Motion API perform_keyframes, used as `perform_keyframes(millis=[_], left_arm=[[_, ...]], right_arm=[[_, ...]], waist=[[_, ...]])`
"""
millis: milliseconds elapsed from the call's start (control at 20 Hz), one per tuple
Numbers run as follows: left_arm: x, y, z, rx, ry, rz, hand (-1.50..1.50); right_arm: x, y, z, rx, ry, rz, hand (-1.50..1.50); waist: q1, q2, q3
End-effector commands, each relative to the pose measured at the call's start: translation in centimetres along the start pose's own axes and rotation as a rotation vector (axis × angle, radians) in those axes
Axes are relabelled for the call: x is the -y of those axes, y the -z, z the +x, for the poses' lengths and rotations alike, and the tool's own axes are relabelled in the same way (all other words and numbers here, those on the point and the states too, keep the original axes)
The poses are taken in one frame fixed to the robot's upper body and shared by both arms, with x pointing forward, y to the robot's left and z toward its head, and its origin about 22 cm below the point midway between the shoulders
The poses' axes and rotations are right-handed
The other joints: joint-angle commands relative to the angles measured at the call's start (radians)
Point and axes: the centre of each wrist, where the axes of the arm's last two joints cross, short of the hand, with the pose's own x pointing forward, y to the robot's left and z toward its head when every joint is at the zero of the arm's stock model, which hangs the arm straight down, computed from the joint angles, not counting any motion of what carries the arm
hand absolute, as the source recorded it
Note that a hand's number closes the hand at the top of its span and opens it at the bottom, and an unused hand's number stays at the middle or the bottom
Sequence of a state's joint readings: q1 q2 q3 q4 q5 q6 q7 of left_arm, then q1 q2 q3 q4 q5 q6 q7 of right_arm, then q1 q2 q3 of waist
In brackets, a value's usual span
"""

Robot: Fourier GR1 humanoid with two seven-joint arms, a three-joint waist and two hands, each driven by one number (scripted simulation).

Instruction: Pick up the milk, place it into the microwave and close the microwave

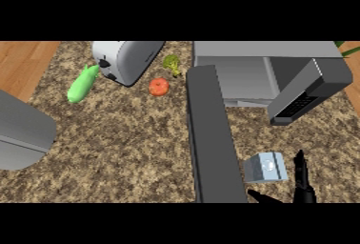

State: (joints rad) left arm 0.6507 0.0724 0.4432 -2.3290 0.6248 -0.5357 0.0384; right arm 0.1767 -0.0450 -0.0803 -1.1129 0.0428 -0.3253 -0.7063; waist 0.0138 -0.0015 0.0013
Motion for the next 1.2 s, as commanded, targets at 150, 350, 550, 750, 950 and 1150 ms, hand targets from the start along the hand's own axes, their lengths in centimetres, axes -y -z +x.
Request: perform_keyframes(millis=[150,350,550,750,950,1150], left_arm=[[1.2,-0.3,2.0,0.109,-0.037,-0.035,-1.5],[1.4,-1.4,2.1,0.075,-0.046,-0.042,-1.5],[0.4,-0.1,1.3,0.085,-0.058,-0.048,-1.5],[-0.9,-0.4,1.2,0.089,-0.071,-0.052,-1.5],[-0.2,0.4,2.1,0.073,-0.067,-0.06,-1.5],[-1.1,-0.1,1.1,0.076,-0.08,-0.083,-1.5]], right_arm=[[-2.0,0.4,-2.3,0.004,0.085,0.012,-1.5],[-2.1,0.1,-3.5,0.013,0.131,0.011,1.5],[-2.5,3.0,-3.8,0.028,0.148,0.085,1.5],[-3.8,1.2,-4.2,0.051,0.172,0.093,1.5],[-2.4,4.0,-4.1,0.13,0.173,0.154,1.5],[-2.1,8.3,-2.7,0.176,0.197,0.323,1.5]], waist=[[0.001,0.0,0.0],[0.005,-0.001,0.0],[0.003,0.003,0.0],[0.004,0.002,0.0],[0.01,0.006,0.003],[0.035,0.009,0.003]])
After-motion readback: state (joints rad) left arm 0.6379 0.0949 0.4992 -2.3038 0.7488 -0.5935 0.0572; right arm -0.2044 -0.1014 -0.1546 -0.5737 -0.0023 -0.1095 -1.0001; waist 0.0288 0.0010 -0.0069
